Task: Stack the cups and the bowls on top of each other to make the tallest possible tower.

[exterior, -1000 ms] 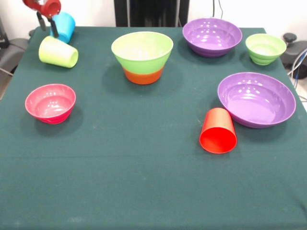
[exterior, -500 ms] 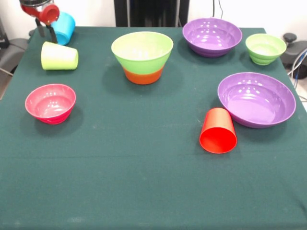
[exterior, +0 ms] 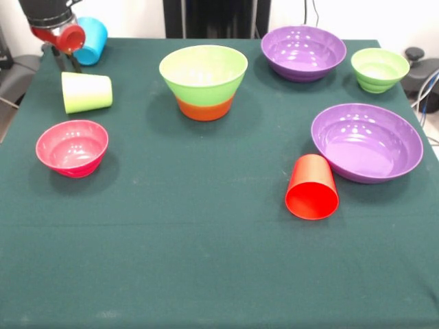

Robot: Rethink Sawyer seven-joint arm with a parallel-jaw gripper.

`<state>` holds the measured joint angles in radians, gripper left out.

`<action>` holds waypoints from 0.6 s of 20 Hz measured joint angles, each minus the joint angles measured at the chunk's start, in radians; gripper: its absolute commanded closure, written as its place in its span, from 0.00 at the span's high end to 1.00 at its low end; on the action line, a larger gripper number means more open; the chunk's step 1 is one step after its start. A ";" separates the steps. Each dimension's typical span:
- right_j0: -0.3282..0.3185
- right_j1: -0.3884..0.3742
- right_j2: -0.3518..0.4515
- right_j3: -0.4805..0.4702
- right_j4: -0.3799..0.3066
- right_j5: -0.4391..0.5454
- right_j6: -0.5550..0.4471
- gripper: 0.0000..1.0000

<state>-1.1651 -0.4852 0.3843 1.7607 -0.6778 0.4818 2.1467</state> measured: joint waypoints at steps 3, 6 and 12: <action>0.000 0.021 0.009 -0.012 0.000 0.003 0.000 1.00; 0.000 0.041 0.016 -0.020 0.000 0.003 0.000 1.00; 0.000 0.073 0.028 -0.028 0.000 0.004 0.000 1.00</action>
<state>-1.1651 -0.4127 0.4122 1.7326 -0.6778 0.4853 2.1467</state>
